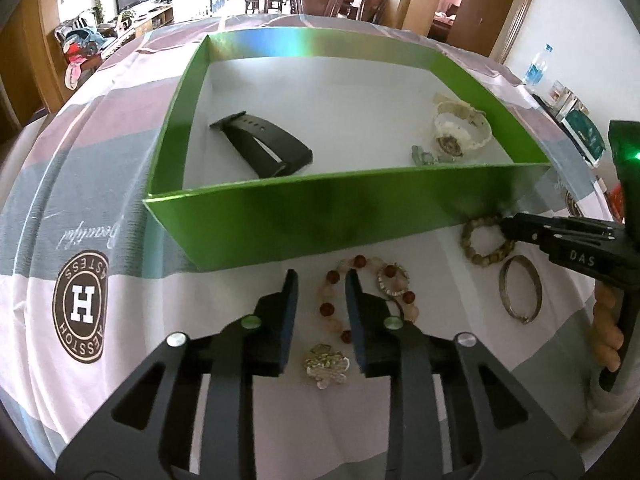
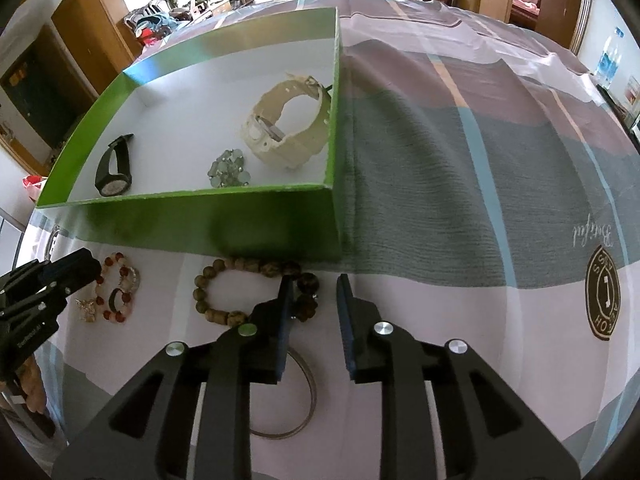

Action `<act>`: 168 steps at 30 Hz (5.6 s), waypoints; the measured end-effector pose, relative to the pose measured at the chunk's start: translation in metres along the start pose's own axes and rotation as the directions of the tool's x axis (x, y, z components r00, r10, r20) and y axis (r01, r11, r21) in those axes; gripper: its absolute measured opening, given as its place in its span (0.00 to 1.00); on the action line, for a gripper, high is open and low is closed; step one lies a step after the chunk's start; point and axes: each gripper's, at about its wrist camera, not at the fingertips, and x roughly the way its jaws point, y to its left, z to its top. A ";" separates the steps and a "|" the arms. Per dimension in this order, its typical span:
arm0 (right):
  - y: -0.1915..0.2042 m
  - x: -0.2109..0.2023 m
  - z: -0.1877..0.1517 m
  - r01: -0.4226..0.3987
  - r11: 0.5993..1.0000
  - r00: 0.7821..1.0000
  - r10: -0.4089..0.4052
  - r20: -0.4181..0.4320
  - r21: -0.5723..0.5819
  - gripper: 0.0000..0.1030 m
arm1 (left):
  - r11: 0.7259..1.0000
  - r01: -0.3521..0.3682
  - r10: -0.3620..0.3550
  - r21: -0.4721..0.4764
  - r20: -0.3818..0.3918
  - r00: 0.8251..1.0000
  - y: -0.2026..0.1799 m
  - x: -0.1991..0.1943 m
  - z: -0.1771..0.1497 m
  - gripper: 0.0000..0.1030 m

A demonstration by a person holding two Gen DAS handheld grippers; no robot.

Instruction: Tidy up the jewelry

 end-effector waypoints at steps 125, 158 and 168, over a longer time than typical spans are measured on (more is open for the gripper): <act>0.036 -0.054 -0.042 -0.009 0.947 0.999 0.024 0.045 -0.320 0.55 | 0.990 -0.122 0.112 0.067 0.135 0.985 -0.001 -0.053 -0.009 0.68; 0.039 -0.012 -0.033 -0.014 0.991 1.000 0.011 -0.020 -0.132 0.04 | 0.997 -0.053 0.053 0.058 -0.004 0.999 -0.019 -0.004 -0.025 0.24; 0.046 -0.017 -0.036 -0.046 0.986 0.999 0.045 -0.007 -0.162 0.12 | 0.995 -0.069 0.069 0.078 0.007 0.998 -0.028 -0.008 -0.029 0.39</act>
